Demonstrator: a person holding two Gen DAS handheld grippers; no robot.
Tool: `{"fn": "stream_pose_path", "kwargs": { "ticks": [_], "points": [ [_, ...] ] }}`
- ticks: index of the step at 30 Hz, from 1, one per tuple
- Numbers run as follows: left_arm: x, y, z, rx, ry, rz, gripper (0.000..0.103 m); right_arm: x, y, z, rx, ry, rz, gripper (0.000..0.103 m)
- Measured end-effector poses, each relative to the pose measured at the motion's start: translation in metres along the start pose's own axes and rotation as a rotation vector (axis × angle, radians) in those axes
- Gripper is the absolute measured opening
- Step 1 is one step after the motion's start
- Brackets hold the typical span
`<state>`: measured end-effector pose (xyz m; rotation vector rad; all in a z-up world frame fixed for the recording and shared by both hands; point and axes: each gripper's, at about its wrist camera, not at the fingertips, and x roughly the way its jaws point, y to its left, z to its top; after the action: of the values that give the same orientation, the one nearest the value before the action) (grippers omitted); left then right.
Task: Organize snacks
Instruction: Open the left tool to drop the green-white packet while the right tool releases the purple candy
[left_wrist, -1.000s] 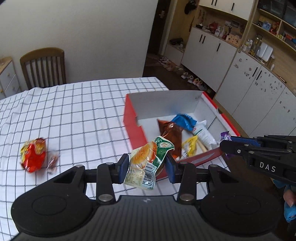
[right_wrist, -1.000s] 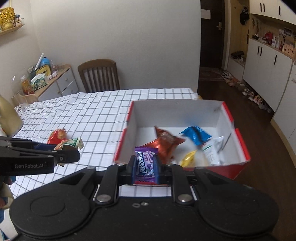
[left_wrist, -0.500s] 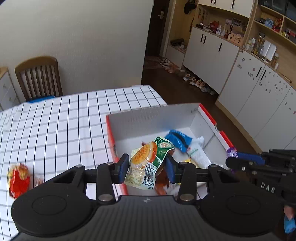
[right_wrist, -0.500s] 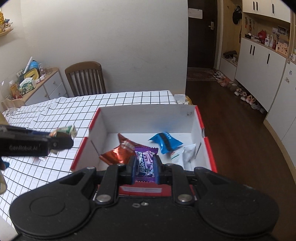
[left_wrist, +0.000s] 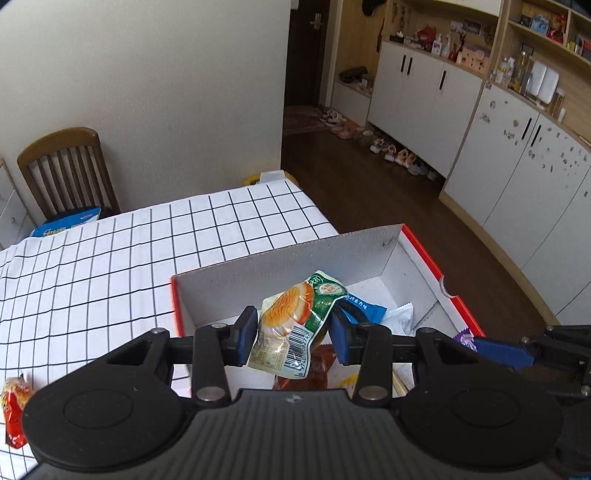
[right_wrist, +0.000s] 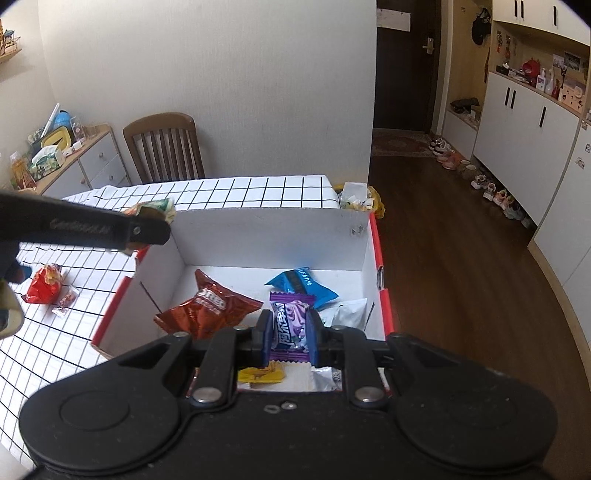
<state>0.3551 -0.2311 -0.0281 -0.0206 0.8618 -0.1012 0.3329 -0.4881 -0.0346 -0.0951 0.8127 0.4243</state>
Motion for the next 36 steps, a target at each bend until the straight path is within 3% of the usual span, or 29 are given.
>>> {"fn": "stream_pose_path", "kwargs": {
  "ticks": [15,36],
  "points": [
    [0.073,-0.023,0.021,0.030,0.123,0.042,0.041,0.044,-0.011,-0.001,-0.012,0.106,0.029,0.017],
    [0.115,-0.043,0.008,0.124,0.233,0.067,0.041,0.076,-0.015,-0.010,-0.012,0.211,0.025,0.017]
  ]
}}
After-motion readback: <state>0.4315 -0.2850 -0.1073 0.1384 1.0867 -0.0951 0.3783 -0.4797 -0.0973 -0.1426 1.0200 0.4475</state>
